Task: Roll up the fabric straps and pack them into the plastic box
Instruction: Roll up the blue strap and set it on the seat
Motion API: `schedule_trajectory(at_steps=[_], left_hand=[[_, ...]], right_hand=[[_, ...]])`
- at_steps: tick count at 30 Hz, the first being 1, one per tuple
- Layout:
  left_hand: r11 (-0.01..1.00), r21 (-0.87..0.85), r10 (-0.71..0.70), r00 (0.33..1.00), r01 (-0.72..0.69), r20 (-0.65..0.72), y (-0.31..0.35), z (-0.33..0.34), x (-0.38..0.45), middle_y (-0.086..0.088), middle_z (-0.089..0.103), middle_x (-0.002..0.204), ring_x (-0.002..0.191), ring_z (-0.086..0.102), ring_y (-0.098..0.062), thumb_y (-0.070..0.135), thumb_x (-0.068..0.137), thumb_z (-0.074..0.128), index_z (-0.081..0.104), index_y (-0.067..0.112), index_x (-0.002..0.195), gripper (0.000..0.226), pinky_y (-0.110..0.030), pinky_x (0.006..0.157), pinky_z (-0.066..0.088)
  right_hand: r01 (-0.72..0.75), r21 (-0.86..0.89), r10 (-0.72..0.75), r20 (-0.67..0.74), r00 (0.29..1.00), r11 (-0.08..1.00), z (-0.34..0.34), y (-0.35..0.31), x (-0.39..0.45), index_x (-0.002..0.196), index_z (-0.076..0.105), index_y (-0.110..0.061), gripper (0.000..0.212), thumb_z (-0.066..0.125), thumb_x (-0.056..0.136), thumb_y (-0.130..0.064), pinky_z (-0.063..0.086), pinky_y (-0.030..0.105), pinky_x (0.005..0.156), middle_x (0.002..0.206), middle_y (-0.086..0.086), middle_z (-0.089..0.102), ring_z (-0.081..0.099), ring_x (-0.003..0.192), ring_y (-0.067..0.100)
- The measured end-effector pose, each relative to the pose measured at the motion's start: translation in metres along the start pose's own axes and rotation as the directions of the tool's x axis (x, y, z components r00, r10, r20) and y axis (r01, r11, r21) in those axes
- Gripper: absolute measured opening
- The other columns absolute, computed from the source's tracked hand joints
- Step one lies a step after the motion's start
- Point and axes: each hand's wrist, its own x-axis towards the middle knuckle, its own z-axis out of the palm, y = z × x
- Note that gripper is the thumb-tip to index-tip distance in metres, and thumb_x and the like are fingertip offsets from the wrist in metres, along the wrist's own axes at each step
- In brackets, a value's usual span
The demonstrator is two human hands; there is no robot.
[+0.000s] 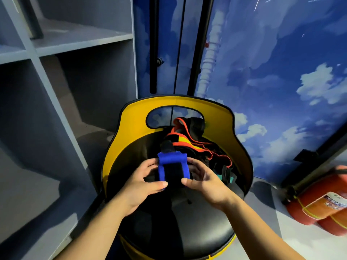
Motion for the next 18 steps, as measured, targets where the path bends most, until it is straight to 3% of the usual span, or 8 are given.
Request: schedule_trajectory(at_steps=[3,7,9,11,13,16,18], left_hand=[[0.977,0.208,0.056,0.998,-0.052,-0.013,-0.005,0.003,0.009,0.017,0.06,0.135,0.131,0.049,0.002,0.026,0.062,0.091,0.058,0.037,0.131,0.077,-0.037,0.117,0.036],[0.947,0.311,0.09,0.996,-0.085,-0.001,-0.002,0.009,0.016,0.025,0.056,0.132,0.125,0.044,0.015,0.017,0.074,0.088,0.055,0.039,0.132,0.07,-0.023,0.112,0.034],[0.917,0.381,0.107,0.993,-0.115,0.042,0.001,0.011,0.015,0.032,0.051,0.126,0.117,0.041,0.021,0.017,0.077,0.086,0.052,0.045,0.128,0.068,-0.019,0.106,0.031],[0.885,0.446,0.1,0.991,-0.131,0.092,0.001,0.013,0.014,0.037,0.047,0.122,0.113,0.041,0.021,0.018,0.078,0.084,0.049,0.049,0.127,0.068,-0.018,0.104,0.03],[0.855,0.495,0.105,0.986,-0.155,0.128,-0.002,0.014,0.013,0.039,0.046,0.117,0.105,0.041,0.027,0.017,0.079,0.084,0.048,0.05,0.123,0.066,-0.011,0.102,0.032],[0.823,0.543,0.1,0.984,-0.165,0.147,-0.005,0.013,0.012,0.037,0.045,0.116,0.106,0.046,0.016,0.016,0.08,0.083,0.046,0.052,0.12,0.065,0.0,0.09,0.032],[0.813,0.564,0.072,0.986,-0.145,0.149,-0.006,0.011,0.012,0.029,0.048,0.123,0.117,0.042,0.005,0.018,0.081,0.083,0.046,0.053,0.121,0.065,-0.011,0.098,0.032]], right_hand=[[0.015,-0.047,-0.014,0.02,1.0,0.999,-0.009,0.0,0.002,0.141,0.046,-0.013,0.074,0.077,0.074,-0.003,0.047,0.032,0.106,0.126,0.009,0.068,0.061,0.124,0.019],[-0.036,-0.047,0.037,0.022,0.999,0.998,-0.02,-0.008,0.01,0.135,0.055,-0.014,0.063,0.075,0.075,-0.008,0.049,0.035,0.102,0.127,0.007,0.069,0.062,0.122,0.02],[-0.075,0.02,0.077,-0.098,0.992,0.997,-0.025,-0.016,0.019,0.128,0.063,-0.015,0.047,0.074,0.082,-0.016,0.048,0.04,0.1,0.123,0.01,0.07,0.065,0.115,0.021],[-0.091,0.019,0.092,-0.264,0.96,0.996,-0.028,-0.022,0.028,0.121,0.068,-0.013,0.029,0.068,0.092,-0.017,0.053,0.033,0.088,0.114,0.011,0.073,0.068,0.101,0.017],[-0.108,-0.096,0.071,-0.333,0.94,0.989,-0.026,-0.019,0.035,0.12,0.069,-0.01,0.024,0.063,0.097,-0.016,0.055,0.023,0.078,0.105,0.006,0.074,0.067,0.091,0.011],[-0.129,-0.194,0.054,-0.351,0.935,0.972,-0.019,-0.01,0.042,0.125,0.066,-0.008,0.029,0.063,0.098,-0.016,0.057,0.032,0.093,0.113,0.004,0.072,0.068,0.104,0.013],[-0.13,-0.164,0.062,-0.367,0.928,0.978,-0.017,-0.01,0.044,0.128,0.063,-0.008,0.033,0.065,0.097,-0.016,0.057,0.032,0.093,0.116,0.007,0.071,0.068,0.106,0.016]])
